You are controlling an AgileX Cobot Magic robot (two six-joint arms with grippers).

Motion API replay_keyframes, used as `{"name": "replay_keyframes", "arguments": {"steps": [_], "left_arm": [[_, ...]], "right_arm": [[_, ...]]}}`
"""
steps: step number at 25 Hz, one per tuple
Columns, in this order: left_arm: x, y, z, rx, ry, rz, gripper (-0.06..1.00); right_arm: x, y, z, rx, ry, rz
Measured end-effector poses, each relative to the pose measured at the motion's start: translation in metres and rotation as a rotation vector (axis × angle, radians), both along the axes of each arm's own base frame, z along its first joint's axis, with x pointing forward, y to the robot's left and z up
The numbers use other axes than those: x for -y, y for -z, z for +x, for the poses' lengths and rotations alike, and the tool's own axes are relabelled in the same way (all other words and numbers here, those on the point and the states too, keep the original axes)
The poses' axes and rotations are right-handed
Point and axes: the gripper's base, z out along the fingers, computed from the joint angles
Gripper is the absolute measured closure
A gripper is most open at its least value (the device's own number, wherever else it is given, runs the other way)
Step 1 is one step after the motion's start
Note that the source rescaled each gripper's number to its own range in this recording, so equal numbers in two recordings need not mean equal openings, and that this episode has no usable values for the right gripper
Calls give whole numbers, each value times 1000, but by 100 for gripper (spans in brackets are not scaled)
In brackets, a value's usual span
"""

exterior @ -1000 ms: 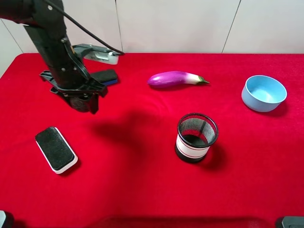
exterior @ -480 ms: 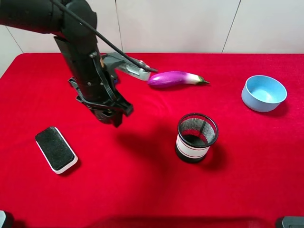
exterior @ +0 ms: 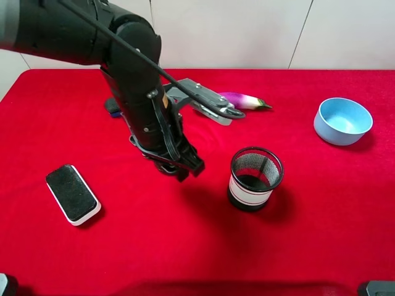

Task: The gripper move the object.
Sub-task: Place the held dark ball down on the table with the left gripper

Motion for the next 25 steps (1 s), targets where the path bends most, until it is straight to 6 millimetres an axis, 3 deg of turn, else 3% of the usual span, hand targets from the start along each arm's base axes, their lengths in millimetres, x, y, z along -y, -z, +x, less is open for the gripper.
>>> {"name": "replay_keyframes", "arguments": {"steps": [14,25], "left_arm": [[13,-4,4,96,9,-109,94],[24,11,14,117,-18,-145,94]], "right_arm": [[0,0,0,-1,0,0],[0,0,0,-1,-1,1]]}}
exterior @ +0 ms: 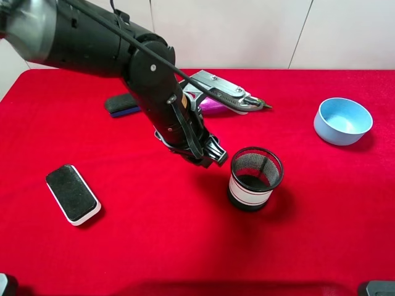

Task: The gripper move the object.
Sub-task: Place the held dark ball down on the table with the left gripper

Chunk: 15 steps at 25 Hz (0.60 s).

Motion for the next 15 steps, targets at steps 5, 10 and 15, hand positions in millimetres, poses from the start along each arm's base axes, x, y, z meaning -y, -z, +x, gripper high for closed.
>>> {"name": "replay_keyframes", "arguments": {"steps": [5,10,15], "left_arm": [[2,9,2,-4,-1,6,94],[3,11,1,3,23,12,94],[6,17,0,0,47,28,94]], "right_arm": [[0,0,0,0,0,0],[0,0,0,1,-1,2],[0,0,0,1,-2,3]]}}
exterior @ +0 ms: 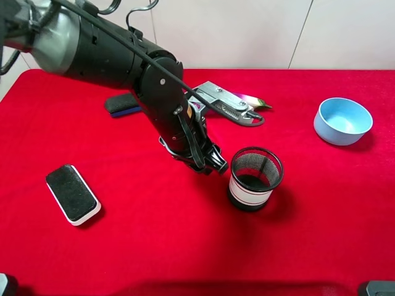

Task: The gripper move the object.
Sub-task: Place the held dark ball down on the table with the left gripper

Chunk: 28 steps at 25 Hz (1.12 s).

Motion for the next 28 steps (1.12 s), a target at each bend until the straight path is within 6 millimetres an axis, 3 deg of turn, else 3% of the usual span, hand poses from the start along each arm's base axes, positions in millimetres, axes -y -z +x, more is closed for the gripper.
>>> {"name": "replay_keyframes", "arguments": {"steps": [28], "left_arm": [[5,23,0,-7,44,35,93]], "right_arm": [[0,0,0,-1,0,0]]}}
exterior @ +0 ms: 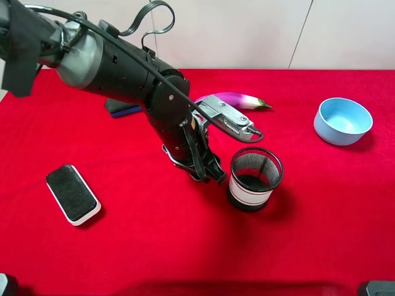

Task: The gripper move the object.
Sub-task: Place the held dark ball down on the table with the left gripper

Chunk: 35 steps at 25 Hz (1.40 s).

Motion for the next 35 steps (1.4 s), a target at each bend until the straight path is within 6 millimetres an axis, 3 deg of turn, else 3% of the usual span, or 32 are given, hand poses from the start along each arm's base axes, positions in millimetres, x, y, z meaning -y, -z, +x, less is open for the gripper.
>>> {"name": "replay_keyframes", "arguments": {"steps": [3,10,13,24,35], "left_arm": [[0,0,0,0,0,0,89],[-2,1,-1,-17,1,20,62],[-3,2,-3,-30,2,36,57],[-4,1,-4,-39,3,46,55],[-9,-31,-10,-44,-10,16,54]], "right_arm": [[0,0,0,0,0,0],[0,0,0,0,0,0],[0,0,0,1,0,0],[0,0,0,1,0,0],[0,0,0,0,0,0]]}}
